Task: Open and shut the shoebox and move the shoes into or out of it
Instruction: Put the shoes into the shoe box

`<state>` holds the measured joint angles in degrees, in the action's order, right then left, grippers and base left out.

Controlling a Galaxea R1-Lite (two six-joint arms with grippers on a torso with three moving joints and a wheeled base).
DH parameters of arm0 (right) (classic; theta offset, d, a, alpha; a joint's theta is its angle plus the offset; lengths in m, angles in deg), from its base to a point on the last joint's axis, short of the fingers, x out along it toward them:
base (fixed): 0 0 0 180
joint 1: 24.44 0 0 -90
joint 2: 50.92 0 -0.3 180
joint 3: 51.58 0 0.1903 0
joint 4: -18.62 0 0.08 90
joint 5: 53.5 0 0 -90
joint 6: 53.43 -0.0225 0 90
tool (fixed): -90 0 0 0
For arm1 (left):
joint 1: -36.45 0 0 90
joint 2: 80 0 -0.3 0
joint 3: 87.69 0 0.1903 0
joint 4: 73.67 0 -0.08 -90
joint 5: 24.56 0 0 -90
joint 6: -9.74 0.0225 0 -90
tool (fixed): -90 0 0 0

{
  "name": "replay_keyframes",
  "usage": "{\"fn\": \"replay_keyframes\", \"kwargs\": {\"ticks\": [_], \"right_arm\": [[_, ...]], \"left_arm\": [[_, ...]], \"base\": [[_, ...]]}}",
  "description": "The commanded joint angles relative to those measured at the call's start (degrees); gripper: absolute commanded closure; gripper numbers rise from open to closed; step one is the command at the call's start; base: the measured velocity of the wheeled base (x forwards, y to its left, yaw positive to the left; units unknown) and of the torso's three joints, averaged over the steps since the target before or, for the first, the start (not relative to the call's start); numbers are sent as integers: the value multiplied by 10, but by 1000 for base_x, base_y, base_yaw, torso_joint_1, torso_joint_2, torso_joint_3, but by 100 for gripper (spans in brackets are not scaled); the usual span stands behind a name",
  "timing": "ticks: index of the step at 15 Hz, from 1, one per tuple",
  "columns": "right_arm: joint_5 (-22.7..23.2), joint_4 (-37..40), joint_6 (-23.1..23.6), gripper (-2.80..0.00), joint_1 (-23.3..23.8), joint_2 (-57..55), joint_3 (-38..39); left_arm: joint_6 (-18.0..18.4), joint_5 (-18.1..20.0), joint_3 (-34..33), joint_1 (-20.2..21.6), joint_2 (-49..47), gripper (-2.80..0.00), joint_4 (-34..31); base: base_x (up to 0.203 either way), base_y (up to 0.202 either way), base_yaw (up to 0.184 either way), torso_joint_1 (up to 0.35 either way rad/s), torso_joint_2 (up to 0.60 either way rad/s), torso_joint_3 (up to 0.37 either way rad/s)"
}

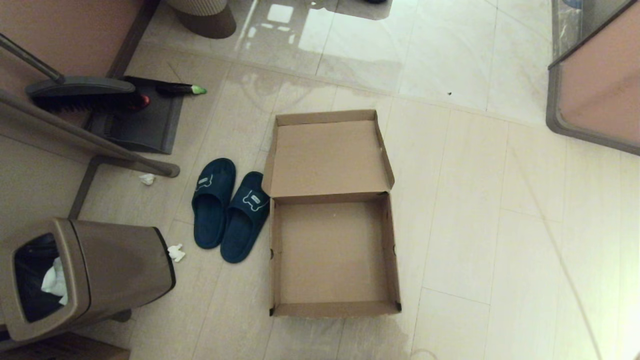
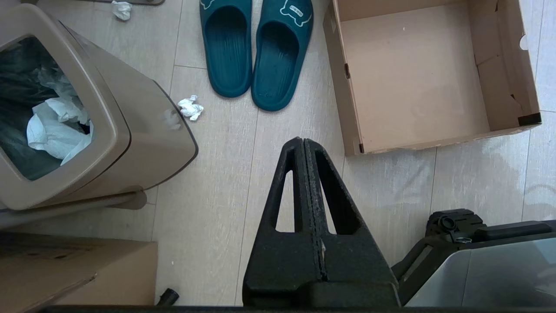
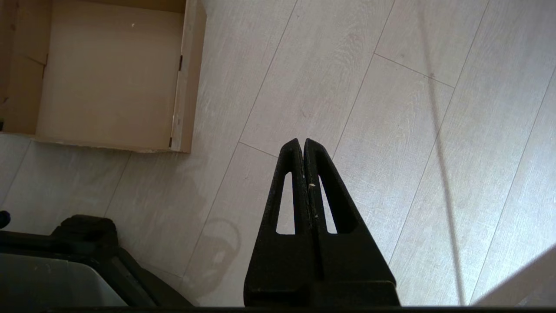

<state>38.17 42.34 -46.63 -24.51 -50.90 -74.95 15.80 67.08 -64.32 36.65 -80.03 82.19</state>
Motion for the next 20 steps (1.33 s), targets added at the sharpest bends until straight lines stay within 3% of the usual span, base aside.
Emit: {"fn": "replay_keyframes", "kwargs": {"ticks": [1,4,7,10,13,16,18,19,20], "right_arm": [[1,0,4,0,0,1,0],[-5,6,31,0,0,-4,-42],[0,45,37,0,0,-113,-162],[25,60,-24,0,0,-371,-291],[87,66,-90,0,-9,-632,-409],[130,36,-132,0,-61,-847,-484],[136,-5,-159,0,-117,-963,-514],[129,-41,-175,-280,-154,-1015,-524],[112,-76,-188,-280,-182,-1060,-534]], "left_arm": [[2,-1,1,1,0,0,-2],[13,-1,29,0,-6,0,0],[17,0,162,-1,-130,0,-21],[-5,1,288,-3,-371,0,-29],[-42,4,360,-3,-592,0,-22],[-89,6,389,-4,-768,0,22],[-121,6,394,-9,-860,0,88],[-132,5,389,-12,-890,0,138],[-138,5,383,-17,-906,0,162]], "base": [[0,0,0,0,0,0],[0,0,0,0,0,0],[0,0,0,0,0,0],[0,0,0,0,0,0],[0,0,0,0,0,0],[0,0,0,0,0,0],[0,0,0,0,0,0],[0,0,0,0,0,0],[0,0,0,0,0,0]]}}
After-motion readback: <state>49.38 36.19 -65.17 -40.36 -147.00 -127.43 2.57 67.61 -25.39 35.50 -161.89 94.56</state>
